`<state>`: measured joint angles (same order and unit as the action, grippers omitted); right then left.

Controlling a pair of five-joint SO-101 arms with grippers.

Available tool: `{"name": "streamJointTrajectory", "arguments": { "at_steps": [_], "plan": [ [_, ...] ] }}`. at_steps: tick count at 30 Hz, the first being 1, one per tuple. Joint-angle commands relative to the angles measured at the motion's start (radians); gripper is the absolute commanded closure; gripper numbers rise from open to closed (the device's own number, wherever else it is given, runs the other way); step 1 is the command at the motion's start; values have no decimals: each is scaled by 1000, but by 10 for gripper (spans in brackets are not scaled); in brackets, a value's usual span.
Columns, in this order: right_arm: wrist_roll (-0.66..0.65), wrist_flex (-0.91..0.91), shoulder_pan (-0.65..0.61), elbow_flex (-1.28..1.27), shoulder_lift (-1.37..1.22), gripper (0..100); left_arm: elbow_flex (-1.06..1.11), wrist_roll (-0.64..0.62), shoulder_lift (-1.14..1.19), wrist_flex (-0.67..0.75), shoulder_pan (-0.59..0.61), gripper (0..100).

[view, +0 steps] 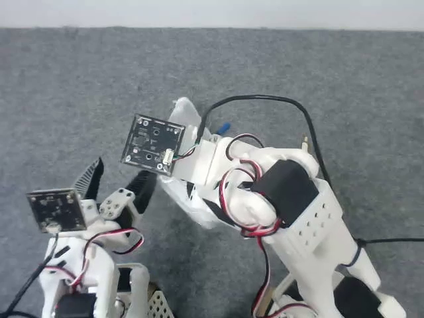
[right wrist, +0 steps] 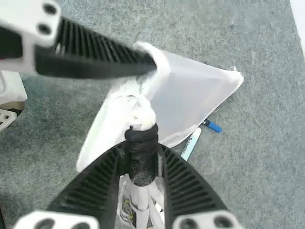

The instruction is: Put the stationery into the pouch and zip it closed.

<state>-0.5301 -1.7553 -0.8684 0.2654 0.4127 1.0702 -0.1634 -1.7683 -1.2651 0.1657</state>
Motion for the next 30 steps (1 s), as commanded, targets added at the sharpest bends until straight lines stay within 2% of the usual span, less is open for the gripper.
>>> {"name": "streamJointTrajectory", "arguments": {
  "at_steps": [1,15,26,30],
  "plan": [
    [-15,-35,-10,3,79,991,31,57,2,11,14,739],
    [-17,-36,-10,-256,308,992,33,195,5,5,14,908],
    [-17,-38,-8,-460,562,992,35,216,6,-18,14,934],
    [-17,-38,-8,-506,636,992,35,261,6,-20,14,933]
  ]
}}
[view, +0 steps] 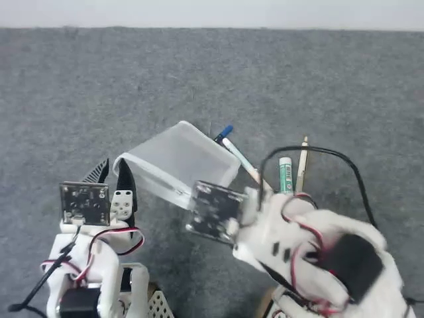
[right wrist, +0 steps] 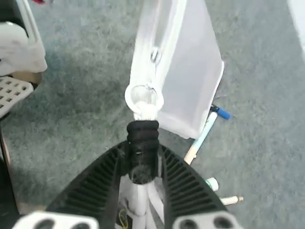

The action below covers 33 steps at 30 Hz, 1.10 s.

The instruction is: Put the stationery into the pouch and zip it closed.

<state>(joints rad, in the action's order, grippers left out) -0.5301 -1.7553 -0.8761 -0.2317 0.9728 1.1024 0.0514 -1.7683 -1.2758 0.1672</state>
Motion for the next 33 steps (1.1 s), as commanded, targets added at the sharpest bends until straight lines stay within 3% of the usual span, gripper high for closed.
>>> {"name": "streamJointTrajectory", "arguments": {
  "at_steps": [1,5,9,11,21,28,33],
  "plan": [
    [-17,-38,-1,-23,91,992,2,57,5,-9,12,931],
    [-17,-38,-1,-71,140,992,2,103,3,-21,14,895],
    [-17,-38,-1,-86,189,992,2,60,2,-71,17,714],
    [-17,-39,-1,-86,217,992,2,51,2,-77,15,679],
    [-71,-41,-1,-189,335,992,13,129,6,-78,9,698],
    [-80,-38,-2,-218,446,992,108,143,5,-71,-110,702],
    [-80,-35,-2,-222,484,992,108,150,5,-71,-204,836]
  ]
}}
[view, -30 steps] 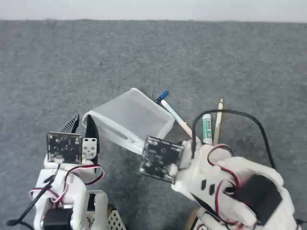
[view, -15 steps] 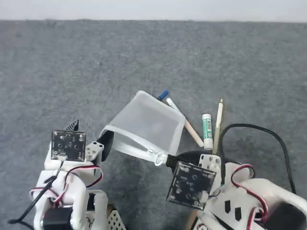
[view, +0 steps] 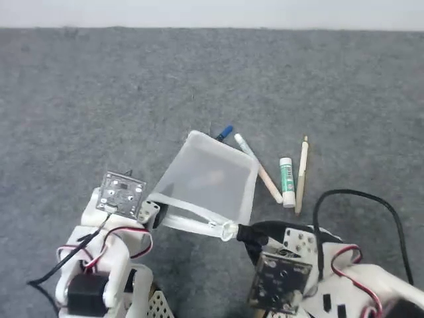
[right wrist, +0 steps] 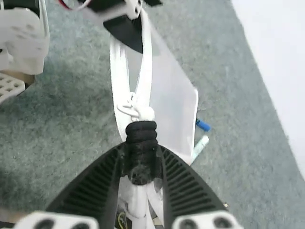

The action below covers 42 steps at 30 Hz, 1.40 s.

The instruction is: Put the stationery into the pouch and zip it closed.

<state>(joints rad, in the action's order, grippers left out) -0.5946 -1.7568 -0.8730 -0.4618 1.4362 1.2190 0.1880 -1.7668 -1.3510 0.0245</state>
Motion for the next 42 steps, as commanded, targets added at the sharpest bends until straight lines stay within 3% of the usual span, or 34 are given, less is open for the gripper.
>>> {"name": "streamJointTrajectory", "arguments": {
  "at_steps": [1,4,7,14,19,25,33,38,42],
  "plan": [
    [-11,-30,-5,8,24,991,-12,14,3,5,-77,873],
    [-8,-31,-4,8,25,988,-50,49,5,-2,-100,987],
    [-2,-36,8,8,18,970,-71,55,5,-3,-97,989],
    [110,-28,206,8,15,727,-143,15,6,5,-91,990],
    [126,19,357,8,13,744,-240,-17,38,12,-91,990],
    [130,44,467,11,-117,745,-415,-64,313,31,-91,990],
    [341,189,621,9,-314,745,-808,-166,667,-84,-91,990],
    [457,269,684,8,-414,745,-889,-166,816,-103,-77,990],
    [470,309,730,6,-530,745,-911,-180,885,-64,12,990]
  ]
}}
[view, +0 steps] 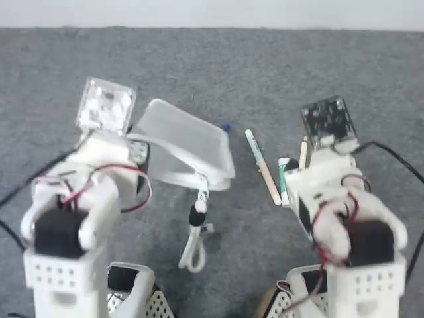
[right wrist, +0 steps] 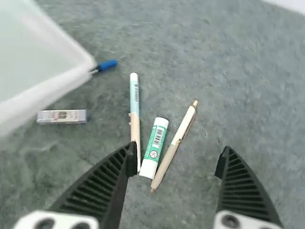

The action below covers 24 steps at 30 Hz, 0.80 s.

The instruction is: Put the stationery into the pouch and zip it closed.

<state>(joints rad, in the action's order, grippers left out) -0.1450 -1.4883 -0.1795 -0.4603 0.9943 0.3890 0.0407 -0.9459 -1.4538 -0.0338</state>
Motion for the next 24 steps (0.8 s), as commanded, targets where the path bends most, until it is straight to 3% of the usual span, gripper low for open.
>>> {"name": "streamJointTrajectory", "arguments": {
  "at_steps": [1,13,24],
  "plan": [
    [21,56,45,5,-122,745,-93,-55,77,43,98,990],
    [54,274,150,5,-535,745,-145,-178,250,14,147,990],
    [95,432,160,11,-789,746,-70,-199,258,35,149,990]
  ]
}}
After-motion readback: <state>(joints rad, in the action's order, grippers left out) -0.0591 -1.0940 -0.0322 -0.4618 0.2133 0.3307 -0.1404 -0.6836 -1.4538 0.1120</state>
